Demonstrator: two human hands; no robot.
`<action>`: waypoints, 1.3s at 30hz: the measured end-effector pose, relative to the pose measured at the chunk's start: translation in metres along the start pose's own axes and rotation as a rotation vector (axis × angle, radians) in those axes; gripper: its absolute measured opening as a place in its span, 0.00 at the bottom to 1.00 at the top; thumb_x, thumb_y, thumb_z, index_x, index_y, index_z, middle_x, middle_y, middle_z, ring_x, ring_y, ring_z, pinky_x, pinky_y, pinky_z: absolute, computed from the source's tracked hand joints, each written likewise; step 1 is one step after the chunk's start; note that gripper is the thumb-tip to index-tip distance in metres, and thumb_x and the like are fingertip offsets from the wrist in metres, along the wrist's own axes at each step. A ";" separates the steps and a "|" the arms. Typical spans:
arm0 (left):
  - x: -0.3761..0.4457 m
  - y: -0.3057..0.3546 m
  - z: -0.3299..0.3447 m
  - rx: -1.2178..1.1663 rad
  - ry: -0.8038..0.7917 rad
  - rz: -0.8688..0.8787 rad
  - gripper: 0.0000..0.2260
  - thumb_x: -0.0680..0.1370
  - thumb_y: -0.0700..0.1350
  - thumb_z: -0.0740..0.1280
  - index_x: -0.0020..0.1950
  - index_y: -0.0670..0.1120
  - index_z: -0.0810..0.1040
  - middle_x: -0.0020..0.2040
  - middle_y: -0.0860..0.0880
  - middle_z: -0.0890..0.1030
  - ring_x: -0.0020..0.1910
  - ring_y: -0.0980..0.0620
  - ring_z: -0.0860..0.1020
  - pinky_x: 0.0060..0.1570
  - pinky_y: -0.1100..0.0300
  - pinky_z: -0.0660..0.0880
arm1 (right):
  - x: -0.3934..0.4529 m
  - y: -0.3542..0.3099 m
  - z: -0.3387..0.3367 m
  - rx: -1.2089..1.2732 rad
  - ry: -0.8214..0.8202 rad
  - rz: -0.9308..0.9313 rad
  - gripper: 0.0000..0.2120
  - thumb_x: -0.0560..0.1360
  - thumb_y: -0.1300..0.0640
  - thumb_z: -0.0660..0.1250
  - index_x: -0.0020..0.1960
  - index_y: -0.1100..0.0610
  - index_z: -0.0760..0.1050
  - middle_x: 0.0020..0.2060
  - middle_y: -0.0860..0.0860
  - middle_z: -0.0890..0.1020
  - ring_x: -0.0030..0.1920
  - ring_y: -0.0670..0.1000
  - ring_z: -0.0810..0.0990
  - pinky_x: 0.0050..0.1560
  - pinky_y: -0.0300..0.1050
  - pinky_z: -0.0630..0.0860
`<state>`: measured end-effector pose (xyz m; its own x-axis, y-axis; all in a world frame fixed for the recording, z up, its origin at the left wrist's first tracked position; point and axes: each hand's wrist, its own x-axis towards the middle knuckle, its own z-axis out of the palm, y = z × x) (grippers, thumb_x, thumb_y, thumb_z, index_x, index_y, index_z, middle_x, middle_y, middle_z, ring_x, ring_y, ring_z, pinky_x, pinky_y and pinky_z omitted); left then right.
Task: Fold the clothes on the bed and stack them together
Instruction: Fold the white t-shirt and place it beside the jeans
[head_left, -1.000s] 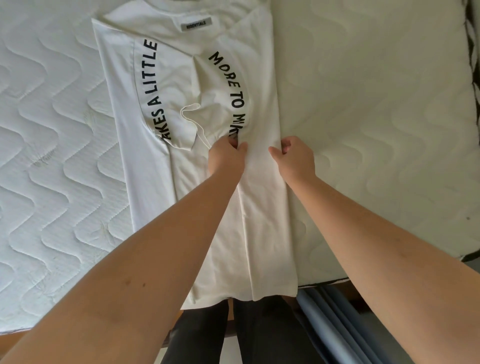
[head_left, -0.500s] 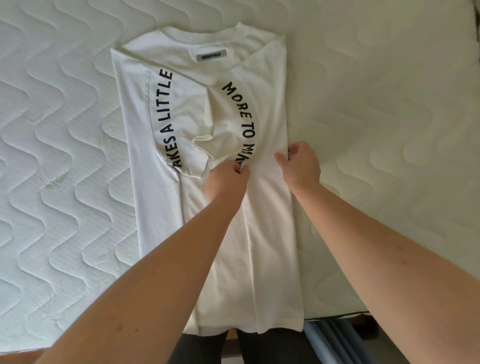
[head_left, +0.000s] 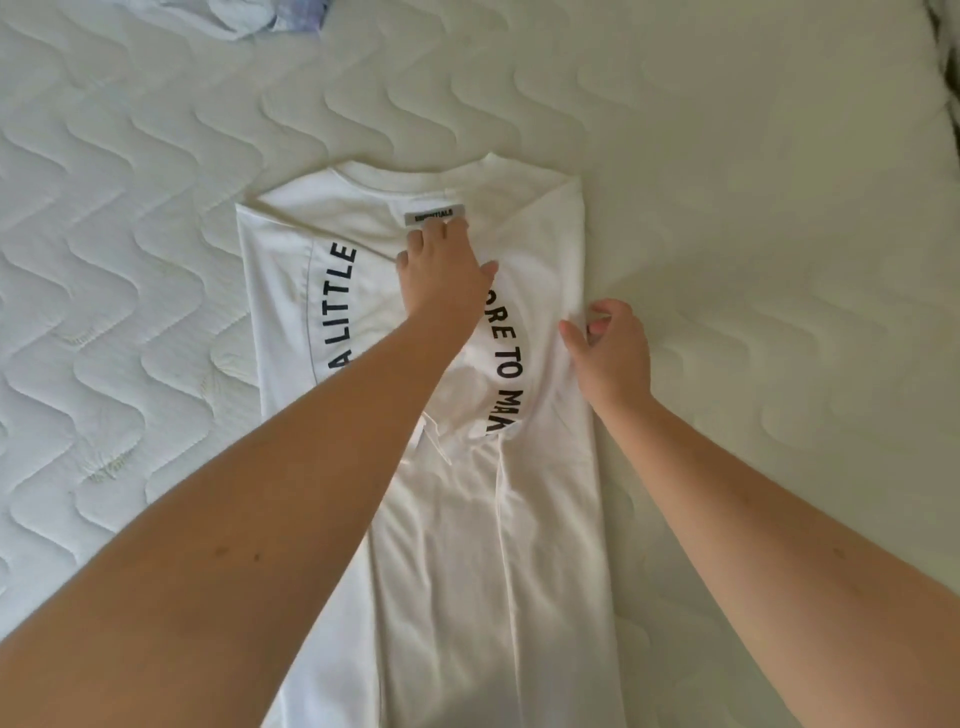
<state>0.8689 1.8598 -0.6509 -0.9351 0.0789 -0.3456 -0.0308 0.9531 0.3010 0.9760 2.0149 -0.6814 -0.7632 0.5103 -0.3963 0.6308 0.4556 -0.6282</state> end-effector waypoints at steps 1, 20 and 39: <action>0.014 -0.001 -0.003 0.052 -0.061 -0.050 0.24 0.80 0.57 0.64 0.71 0.45 0.68 0.70 0.43 0.68 0.69 0.42 0.67 0.67 0.48 0.64 | 0.006 0.000 0.002 0.017 -0.003 0.006 0.21 0.76 0.49 0.70 0.65 0.58 0.72 0.49 0.49 0.79 0.52 0.52 0.78 0.55 0.48 0.73; 0.049 -0.001 0.000 -0.093 -0.068 0.168 0.16 0.81 0.54 0.63 0.61 0.44 0.75 0.58 0.44 0.76 0.58 0.43 0.74 0.57 0.51 0.71 | 0.044 -0.005 0.017 0.106 -0.002 0.213 0.16 0.71 0.36 0.70 0.41 0.46 0.69 0.46 0.49 0.80 0.49 0.53 0.80 0.53 0.54 0.78; 0.113 0.084 0.027 -0.143 -0.142 0.086 0.06 0.79 0.51 0.66 0.46 0.50 0.73 0.40 0.53 0.76 0.44 0.48 0.76 0.50 0.52 0.74 | 0.053 -0.005 0.017 -0.077 -0.081 0.235 0.17 0.79 0.45 0.63 0.54 0.58 0.76 0.52 0.56 0.81 0.56 0.58 0.78 0.61 0.53 0.72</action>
<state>0.7707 1.9572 -0.6886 -0.8778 0.2082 -0.4314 -0.0120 0.8907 0.4544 0.9295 2.0272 -0.7106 -0.6009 0.5504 -0.5796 0.7988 0.3867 -0.4609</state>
